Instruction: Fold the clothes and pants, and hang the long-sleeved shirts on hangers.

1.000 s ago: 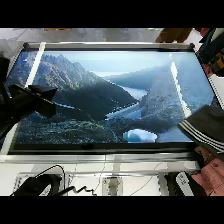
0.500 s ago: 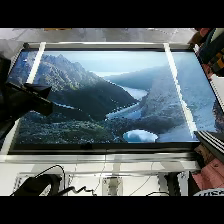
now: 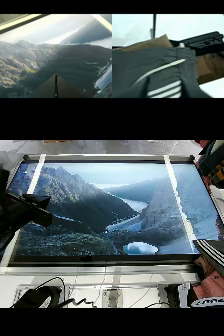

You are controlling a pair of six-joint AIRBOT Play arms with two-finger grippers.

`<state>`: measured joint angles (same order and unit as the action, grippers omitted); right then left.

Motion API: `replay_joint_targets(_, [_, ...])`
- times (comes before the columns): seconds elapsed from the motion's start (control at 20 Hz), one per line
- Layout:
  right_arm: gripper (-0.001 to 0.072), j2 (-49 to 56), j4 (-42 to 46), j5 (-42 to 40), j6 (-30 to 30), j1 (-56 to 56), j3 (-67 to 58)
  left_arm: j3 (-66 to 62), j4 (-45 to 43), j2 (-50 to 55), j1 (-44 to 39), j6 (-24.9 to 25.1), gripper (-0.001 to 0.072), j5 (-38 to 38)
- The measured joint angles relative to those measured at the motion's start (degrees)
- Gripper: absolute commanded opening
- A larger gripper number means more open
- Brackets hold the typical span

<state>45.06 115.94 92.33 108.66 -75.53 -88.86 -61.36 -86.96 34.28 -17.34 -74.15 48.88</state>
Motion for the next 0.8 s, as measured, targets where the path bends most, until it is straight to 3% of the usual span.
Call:
replay_joint_targets(0.05, [0.0029,0.3,-2.5,-0.3,0.0,0.0,0.1,0.0,0.0,0.0,0.0,0.0,0.0007,0.0])
replay_joint_targets(0.4, [0.0028,3.8,-32.2,-3.4,-6.4,7.7,3.5,0.0,0.0,0.0,0.0,0.0,0.0007,0.0])
replay_joint_targets(0.55, [0.0028,5.2,-35.8,-6.2,-8.8,20.3,4.9,0.0,0.0,0.0,0.0,0.0,0.0007,0.0])
replay_joint_targets(0.8, [0.0028,8.9,-33.4,-11.8,-10.5,47.3,6.0,0.0,0.0,0.0,0.0,0.0,0.0007,0.0])
